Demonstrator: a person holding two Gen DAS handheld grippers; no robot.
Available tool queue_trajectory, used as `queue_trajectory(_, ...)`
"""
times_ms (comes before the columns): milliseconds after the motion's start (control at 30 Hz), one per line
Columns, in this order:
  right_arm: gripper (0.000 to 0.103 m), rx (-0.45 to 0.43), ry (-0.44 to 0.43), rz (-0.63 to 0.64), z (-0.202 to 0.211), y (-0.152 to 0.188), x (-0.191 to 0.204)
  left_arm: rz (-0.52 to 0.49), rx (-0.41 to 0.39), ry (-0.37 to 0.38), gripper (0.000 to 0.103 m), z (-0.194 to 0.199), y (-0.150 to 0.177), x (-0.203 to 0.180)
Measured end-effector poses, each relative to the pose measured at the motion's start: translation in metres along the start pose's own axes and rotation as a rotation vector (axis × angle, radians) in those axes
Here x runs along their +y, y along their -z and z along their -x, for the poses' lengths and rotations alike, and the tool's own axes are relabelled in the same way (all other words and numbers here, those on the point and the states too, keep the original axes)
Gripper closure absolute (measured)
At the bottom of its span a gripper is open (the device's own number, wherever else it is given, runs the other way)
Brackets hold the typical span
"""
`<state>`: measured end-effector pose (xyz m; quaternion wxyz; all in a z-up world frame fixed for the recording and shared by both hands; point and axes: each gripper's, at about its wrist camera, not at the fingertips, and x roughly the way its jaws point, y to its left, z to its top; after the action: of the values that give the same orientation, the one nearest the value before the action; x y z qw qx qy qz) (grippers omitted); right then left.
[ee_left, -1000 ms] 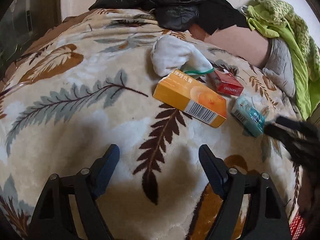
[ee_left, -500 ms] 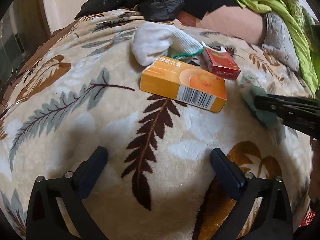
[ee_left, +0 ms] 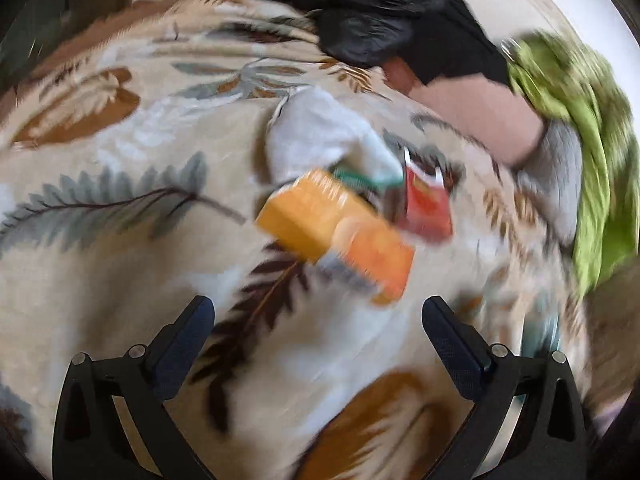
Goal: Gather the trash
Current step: 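Grasp the orange medicine box with the left tool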
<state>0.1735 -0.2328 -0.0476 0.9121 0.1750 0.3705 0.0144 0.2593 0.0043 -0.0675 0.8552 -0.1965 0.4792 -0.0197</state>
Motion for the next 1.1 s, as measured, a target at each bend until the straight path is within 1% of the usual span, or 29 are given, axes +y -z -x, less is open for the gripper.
queue_trajectory(67, 0.076, -0.031, 0.004, 0.001, 0.003, -0.003, -0.001, 0.072, 0.007, -0.031, 0.0, -0.011, -0.013, -0.01)
queue_trajectory(100, 0.075, -0.041, 0.002, -0.002, 0.005, -0.003, -0.002, 0.089, 0.001, -0.046, 0.0, -0.016, -0.019, -0.018)
queue_trajectory(133, 0.075, -0.052, 0.001, 0.0, 0.007, -0.004, -0.002, 0.085, 0.0, -0.078, 0.0, -0.023, -0.025, -0.028)
queue_trajectory(167, 0.075, -0.06, 0.004, 0.004, 0.008, -0.005, -0.002, 0.069, 0.008, -0.132, 0.0, -0.033, -0.03, -0.037)
queue_trajectory(200, 0.075, -0.066, 0.007, 0.003, 0.009, -0.005, -0.003, 0.064, 0.019, -0.159, 0.002, -0.041, -0.033, -0.041)
queue_trajectory(233, 0.075, -0.07, 0.004, 0.001, 0.01, -0.006, -0.004, 0.067, 0.031, -0.176, 0.007, -0.049, -0.035, -0.044)
queue_trajectory(267, 0.075, -0.073, 0.003, 0.005, 0.01, -0.006, -0.005, 0.07, 0.046, -0.196, 0.017, -0.057, -0.037, -0.044)
queue_trajectory(300, 0.075, -0.076, 0.009, 0.009, 0.01, -0.007, -0.006, 0.061, 0.052, -0.225, 0.018, -0.063, -0.038, -0.042)
queue_trajectory(333, 0.075, -0.079, 0.016, 0.01, 0.01, -0.007, -0.007, 0.042, 0.035, -0.226, 0.02, -0.062, -0.037, -0.042)
queue_trajectory(400, 0.075, -0.079, 0.01, 0.011, 0.011, -0.008, -0.01, -0.029, 0.013, -0.222, 0.026, -0.06, -0.035, -0.042)
queue_trajectory(433, 0.075, -0.08, 0.01, 0.01, 0.011, -0.009, -0.011, -0.05, 0.013, -0.211, 0.028, -0.058, -0.033, -0.04)
queue_trajectory(500, 0.075, -0.082, 0.002, 0.008, 0.012, -0.009, -0.012, -0.114, 0.014, -0.181, 0.039, -0.048, -0.027, -0.038)
queue_trajectory(600, 0.075, -0.076, -0.01, 0.017, 0.012, -0.007, -0.006, -0.193, 0.023, -0.147, 0.047, -0.03, -0.013, -0.029)
queue_trajectory(667, 0.075, -0.068, -0.017, 0.032, 0.011, -0.004, -0.001, -0.232, 0.027, -0.135, 0.049, -0.019, -0.001, -0.021)
queue_trajectory(700, 0.075, -0.064, -0.018, 0.039, 0.01, -0.003, 0.002, -0.245, 0.024, -0.111, 0.049, -0.015, 0.003, -0.016)
queue_trajectory(733, 0.075, -0.061, -0.019, 0.045, 0.009, -0.002, 0.005, -0.249, 0.025, -0.099, 0.048, -0.015, 0.005, -0.013)
queue_trajectory(800, 0.075, -0.056, -0.019, 0.056, 0.007, 0.001, 0.011, -0.238, 0.026, -0.098, 0.046, -0.02, 0.005, -0.009)
queue_trajectory(933, 0.075, -0.045, -0.016, 0.09, 0.001, 0.009, 0.026, -0.274, -0.029, -0.144, 0.048, -0.026, 0.006, -0.017)
queue_trajectory(1000, 0.075, -0.047, -0.007, 0.104, 0.0, 0.011, 0.03, -0.284, -0.058, -0.156, 0.055, -0.026, 0.007, -0.019)
queue_trajectory(1033, 0.075, -0.046, -0.004, 0.115, -0.001, 0.013, 0.032, -0.29, -0.063, -0.149, 0.055, -0.024, 0.009, -0.017)
queue_trajectory(1100, 0.075, -0.042, -0.001, 0.128, -0.002, 0.015, 0.034, -0.285, -0.071, -0.11, 0.056, -0.014, 0.012, -0.012)
